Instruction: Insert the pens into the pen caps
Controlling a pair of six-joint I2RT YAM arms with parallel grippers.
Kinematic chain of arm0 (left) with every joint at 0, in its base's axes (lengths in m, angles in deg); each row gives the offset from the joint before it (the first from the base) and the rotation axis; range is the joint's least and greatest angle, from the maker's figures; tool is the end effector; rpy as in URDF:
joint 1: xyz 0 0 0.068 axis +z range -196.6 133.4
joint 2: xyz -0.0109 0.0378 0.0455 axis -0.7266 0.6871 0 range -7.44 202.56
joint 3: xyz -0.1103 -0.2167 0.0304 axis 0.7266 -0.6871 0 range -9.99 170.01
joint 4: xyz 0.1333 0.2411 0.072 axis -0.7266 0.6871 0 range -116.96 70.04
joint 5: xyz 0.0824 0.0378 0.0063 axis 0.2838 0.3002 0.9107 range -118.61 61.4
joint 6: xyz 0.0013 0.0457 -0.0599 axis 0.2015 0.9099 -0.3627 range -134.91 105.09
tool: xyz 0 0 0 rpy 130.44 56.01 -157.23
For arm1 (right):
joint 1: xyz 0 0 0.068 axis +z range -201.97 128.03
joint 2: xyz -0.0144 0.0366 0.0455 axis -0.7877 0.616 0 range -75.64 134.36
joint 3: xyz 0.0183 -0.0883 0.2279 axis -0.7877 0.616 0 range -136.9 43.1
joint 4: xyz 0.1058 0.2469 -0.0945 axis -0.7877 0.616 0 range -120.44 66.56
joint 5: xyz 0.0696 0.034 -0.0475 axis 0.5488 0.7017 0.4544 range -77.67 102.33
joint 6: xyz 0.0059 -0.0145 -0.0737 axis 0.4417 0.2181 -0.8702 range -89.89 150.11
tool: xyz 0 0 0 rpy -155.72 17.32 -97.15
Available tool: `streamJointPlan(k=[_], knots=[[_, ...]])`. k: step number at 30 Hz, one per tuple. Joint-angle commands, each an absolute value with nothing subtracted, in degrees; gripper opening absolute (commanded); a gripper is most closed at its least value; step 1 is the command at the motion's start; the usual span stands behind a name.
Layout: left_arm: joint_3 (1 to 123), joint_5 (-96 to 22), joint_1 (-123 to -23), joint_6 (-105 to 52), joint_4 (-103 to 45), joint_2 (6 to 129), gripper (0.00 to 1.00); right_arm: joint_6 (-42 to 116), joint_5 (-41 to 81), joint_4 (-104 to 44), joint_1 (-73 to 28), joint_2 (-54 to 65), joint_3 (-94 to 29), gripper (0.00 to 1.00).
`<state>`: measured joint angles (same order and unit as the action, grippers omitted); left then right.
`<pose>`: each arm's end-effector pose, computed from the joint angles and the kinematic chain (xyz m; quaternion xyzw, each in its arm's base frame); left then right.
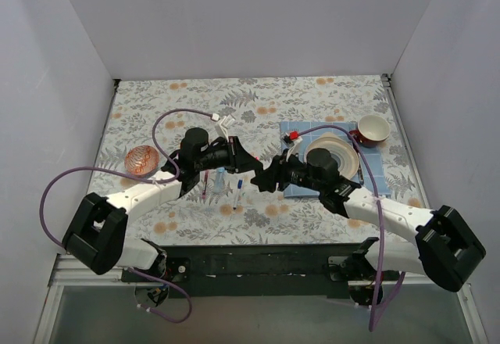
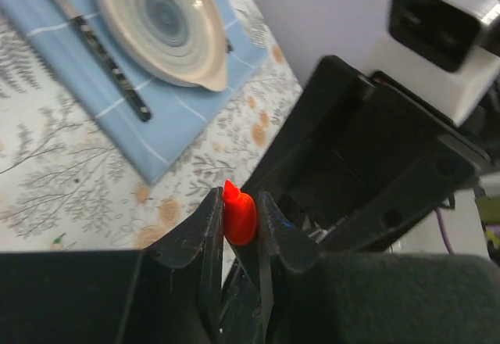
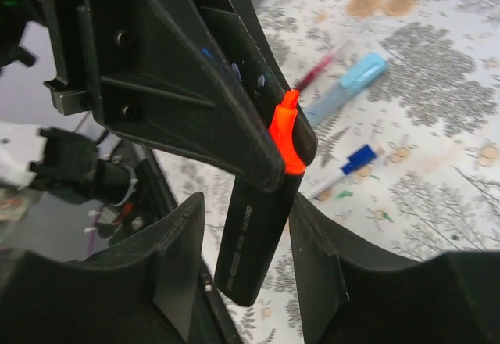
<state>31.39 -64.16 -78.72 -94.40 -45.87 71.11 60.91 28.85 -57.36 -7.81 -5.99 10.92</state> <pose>0.2716 -0.2141 0.1896 -0.1461 0.7785 -0.6006 0.1090 0.2180 0.2369 0.1930 -0.1797 0.7453 0.4726 0.4347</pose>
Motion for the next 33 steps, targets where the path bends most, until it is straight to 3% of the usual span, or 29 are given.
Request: streamJointPlan(k=[1, 12, 31, 32, 33], knots=[[30.9, -76.8, -79.0, -92.0, -52.0, 65.9, 0.0, 66.2, 40.6, -64.6, -9.1, -9.9, 12.4, 0.54], [28.7, -80.9, -79.1, -95.9, -60.6, 63.7, 0.0, 74.1, 45.5, -71.1, -9.7, -19.2, 18.4, 0.44], [24.0, -78.1, -79.0, -103.6, -78.5, 64.5, 0.0, 78.6, 48.2, -79.0, -9.7, -16.8, 19.3, 0.35], [24.1, -77.8, -79.0, -103.4, -78.0, 64.7, 0.0, 78.8, 48.4, -79.5, -9.6, -16.6, 19.4, 0.28], [24.6, -77.6, -79.1, -103.2, -77.3, 64.7, 0.0, 79.0, 48.9, -79.9, -9.6, -16.5, 19.5, 0.04]])
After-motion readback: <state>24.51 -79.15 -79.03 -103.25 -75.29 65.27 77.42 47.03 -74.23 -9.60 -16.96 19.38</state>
